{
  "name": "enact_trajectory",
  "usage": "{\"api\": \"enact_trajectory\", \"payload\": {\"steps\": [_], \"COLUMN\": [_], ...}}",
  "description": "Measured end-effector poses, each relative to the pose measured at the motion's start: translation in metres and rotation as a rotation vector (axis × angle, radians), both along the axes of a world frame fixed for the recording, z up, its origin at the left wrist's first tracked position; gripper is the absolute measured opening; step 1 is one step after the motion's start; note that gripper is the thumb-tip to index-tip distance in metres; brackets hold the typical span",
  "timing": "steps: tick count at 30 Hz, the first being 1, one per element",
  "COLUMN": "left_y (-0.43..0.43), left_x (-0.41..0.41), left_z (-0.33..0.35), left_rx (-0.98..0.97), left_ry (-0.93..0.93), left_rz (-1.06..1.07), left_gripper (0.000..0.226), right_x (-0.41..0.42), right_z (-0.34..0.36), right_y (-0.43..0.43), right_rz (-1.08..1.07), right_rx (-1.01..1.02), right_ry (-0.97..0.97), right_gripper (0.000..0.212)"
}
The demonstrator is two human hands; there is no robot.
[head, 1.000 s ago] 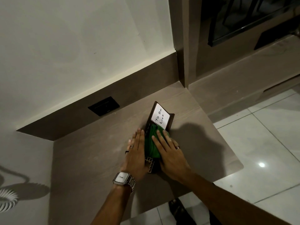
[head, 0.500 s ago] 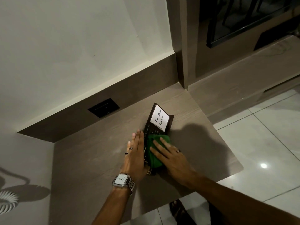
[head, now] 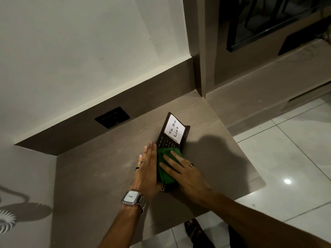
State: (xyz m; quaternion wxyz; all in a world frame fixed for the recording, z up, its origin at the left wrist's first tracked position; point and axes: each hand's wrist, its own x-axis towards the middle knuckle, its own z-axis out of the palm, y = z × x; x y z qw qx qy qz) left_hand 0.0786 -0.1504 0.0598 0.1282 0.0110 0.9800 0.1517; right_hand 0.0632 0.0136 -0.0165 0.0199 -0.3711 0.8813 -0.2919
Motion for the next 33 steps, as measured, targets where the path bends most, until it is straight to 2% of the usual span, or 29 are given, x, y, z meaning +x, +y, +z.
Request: {"api": "enact_trajectory", "payload": {"steps": [3, 5, 7, 11, 14, 17, 21, 23, 26, 31, 33], "left_y": [-0.001, 0.000, 0.000, 0.001, 0.001, 0.001, 0.001, 0.002, 0.002, 0.004, 0.005], "left_x": [0.001, 0.001, 0.000, -0.001, 0.001, 0.001, 0.000, 0.000, 0.000, 0.001, 0.000], "left_z": [-0.001, 0.000, 0.000, -0.001, -0.001, 0.002, 0.003, 0.003, 0.003, 0.005, 0.006], "left_rx": [-0.015, -0.019, -0.007, -0.001, 0.001, 0.001, -0.017, -0.018, -0.018, -0.017, -0.015], "left_ry": [0.008, 0.013, 0.003, 0.004, 0.010, 0.012, 0.018, 0.012, 0.008, 0.006, 0.005], "left_rz": [-0.008, -0.003, 0.001, 0.006, 0.004, 0.006, 0.014, 0.013, 0.016, 0.028, 0.038], "left_gripper": [0.122, 0.123, 0.123, 0.116, 0.116, 0.121, 0.121, 0.120, 0.122, 0.121, 0.120], "right_x": [-0.025, -0.034, -0.026, -0.013, -0.035, -0.048, -0.022, -0.005, -0.001, -0.059, -0.057], "right_z": [0.010, 0.007, 0.002, 0.007, 0.021, 0.019, -0.009, -0.017, -0.016, 0.010, 0.012], "right_y": [0.002, 0.012, 0.017, 0.007, 0.000, 0.008, 0.028, 0.027, 0.024, 0.037, 0.031], "right_rz": [-0.086, -0.157, -0.142, -0.005, -0.057, -0.104, -0.193, -0.130, -0.056, -0.265, -0.292], "right_rx": [-0.001, 0.070, 0.112, 0.000, -0.053, 0.037, 0.155, 0.188, 0.199, 0.251, 0.263], "right_ry": [0.042, -0.007, -0.057, -0.020, 0.061, 0.069, -0.031, 0.007, 0.074, 0.052, 0.030], "right_gripper": [0.091, 0.090, 0.088, 0.088, 0.087, 0.086, 0.082, 0.085, 0.077, 0.067, 0.065]}}
